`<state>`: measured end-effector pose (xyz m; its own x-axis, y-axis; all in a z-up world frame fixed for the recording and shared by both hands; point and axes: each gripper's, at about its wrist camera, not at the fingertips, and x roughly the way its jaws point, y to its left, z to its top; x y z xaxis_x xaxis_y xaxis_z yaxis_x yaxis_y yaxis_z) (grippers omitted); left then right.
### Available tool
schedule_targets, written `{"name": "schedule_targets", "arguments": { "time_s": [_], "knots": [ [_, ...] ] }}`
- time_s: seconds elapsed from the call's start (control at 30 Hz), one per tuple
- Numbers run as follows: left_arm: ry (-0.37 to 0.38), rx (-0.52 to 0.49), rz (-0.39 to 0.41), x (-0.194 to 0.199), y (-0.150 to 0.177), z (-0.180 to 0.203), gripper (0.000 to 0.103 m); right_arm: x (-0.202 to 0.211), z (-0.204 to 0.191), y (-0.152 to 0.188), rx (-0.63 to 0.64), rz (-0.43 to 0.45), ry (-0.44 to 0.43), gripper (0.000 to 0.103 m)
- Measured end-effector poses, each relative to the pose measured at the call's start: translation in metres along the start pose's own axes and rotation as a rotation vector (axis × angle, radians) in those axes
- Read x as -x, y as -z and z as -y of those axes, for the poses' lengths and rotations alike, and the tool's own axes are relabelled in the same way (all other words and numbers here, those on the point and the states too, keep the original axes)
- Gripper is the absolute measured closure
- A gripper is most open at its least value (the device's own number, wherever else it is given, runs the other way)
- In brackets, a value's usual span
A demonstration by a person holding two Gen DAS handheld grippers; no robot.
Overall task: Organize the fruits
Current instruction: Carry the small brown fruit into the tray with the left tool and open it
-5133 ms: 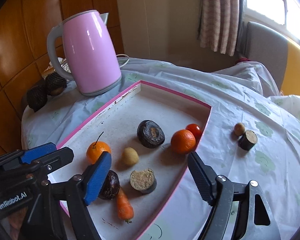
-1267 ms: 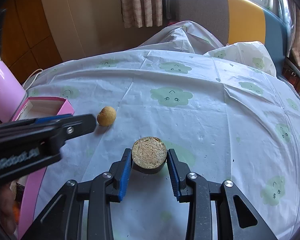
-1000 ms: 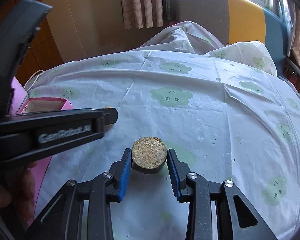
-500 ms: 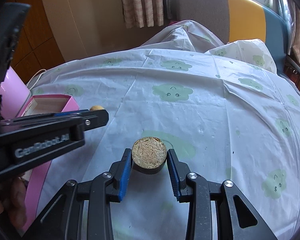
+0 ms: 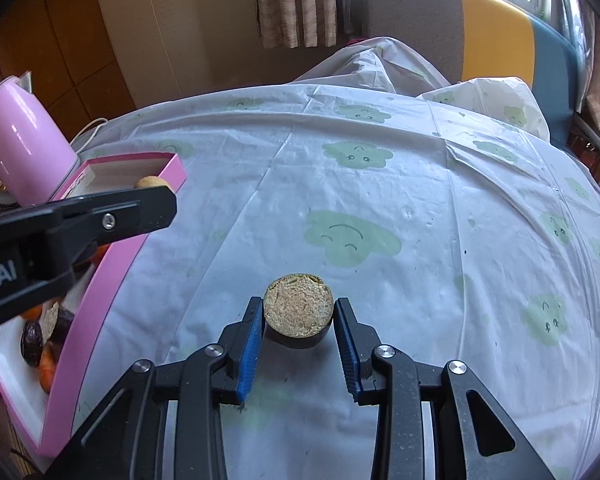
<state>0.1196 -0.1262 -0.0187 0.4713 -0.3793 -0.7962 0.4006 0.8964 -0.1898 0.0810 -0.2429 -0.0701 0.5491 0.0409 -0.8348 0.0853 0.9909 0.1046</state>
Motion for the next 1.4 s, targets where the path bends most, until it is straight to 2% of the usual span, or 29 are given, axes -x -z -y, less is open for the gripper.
{"name": "schedule_targets", "arguments": {
  "time_s": [0.37, 0.8, 1.2, 1.4],
  "knots": [
    [-0.014, 0.023, 0.035, 0.033, 0.027, -0.012, 0.077, 0.016, -0.016, 0.020, 0.028, 0.000, -0.004, 0.068],
    [-0.037, 0.072, 0.060, 0.055, 0.048, -0.040, 0.077, 0.026, -0.034, 0.031, 0.070, 0.005, -0.002, 0.068],
    [-0.106, 0.211, 0.068, 0.061, 0.063, -0.111, 0.077, 0.032, -0.045, 0.035, 0.095, 0.012, -0.006, 0.068],
    [-0.117, 0.243, 0.074, 0.061, 0.069, -0.127, 0.077, 0.031, -0.047, 0.036, 0.101, 0.009, -0.007, 0.067]
  ]
}}
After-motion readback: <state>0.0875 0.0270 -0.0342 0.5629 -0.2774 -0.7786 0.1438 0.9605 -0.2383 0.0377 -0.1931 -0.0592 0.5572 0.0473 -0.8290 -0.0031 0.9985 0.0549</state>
